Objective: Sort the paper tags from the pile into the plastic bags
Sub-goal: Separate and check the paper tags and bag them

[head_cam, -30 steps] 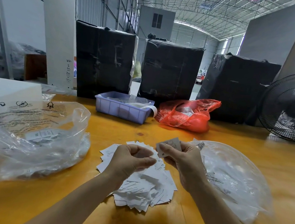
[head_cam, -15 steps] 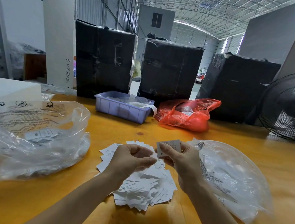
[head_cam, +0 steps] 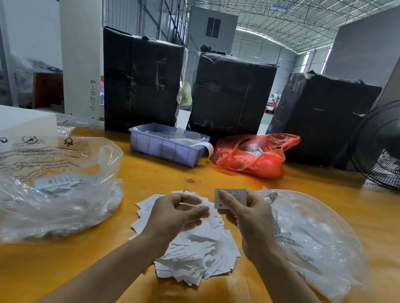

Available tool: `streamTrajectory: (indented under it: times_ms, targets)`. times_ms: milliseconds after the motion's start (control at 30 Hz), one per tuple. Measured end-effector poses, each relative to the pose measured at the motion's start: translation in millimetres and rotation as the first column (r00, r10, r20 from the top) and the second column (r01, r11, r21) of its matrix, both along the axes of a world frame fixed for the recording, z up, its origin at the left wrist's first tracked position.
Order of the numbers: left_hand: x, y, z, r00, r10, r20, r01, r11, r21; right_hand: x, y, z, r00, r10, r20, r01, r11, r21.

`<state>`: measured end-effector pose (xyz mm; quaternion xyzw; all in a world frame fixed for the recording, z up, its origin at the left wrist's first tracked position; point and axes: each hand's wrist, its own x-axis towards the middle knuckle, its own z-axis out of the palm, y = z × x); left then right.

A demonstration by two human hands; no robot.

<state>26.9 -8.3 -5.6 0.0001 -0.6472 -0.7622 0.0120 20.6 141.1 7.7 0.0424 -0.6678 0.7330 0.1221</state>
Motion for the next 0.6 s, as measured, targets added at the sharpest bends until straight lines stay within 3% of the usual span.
streamTrajectory:
  times_ms: [333,600]
  targets:
    - [2.0,2.3,1.3,1.0,-0.027,0.011,0.027,1.0,-0.012,0.9,-4.0,-0.4,0.997,-0.013,-0.081,0.013,1.0,0.002]
    - [6.2,4.5,3.8,0.999,-0.037,-0.011,0.036,0.997,-0.068,1.5,-4.7,-4.4,0.987,-0.031,-0.154,0.055,0.987,0.149]
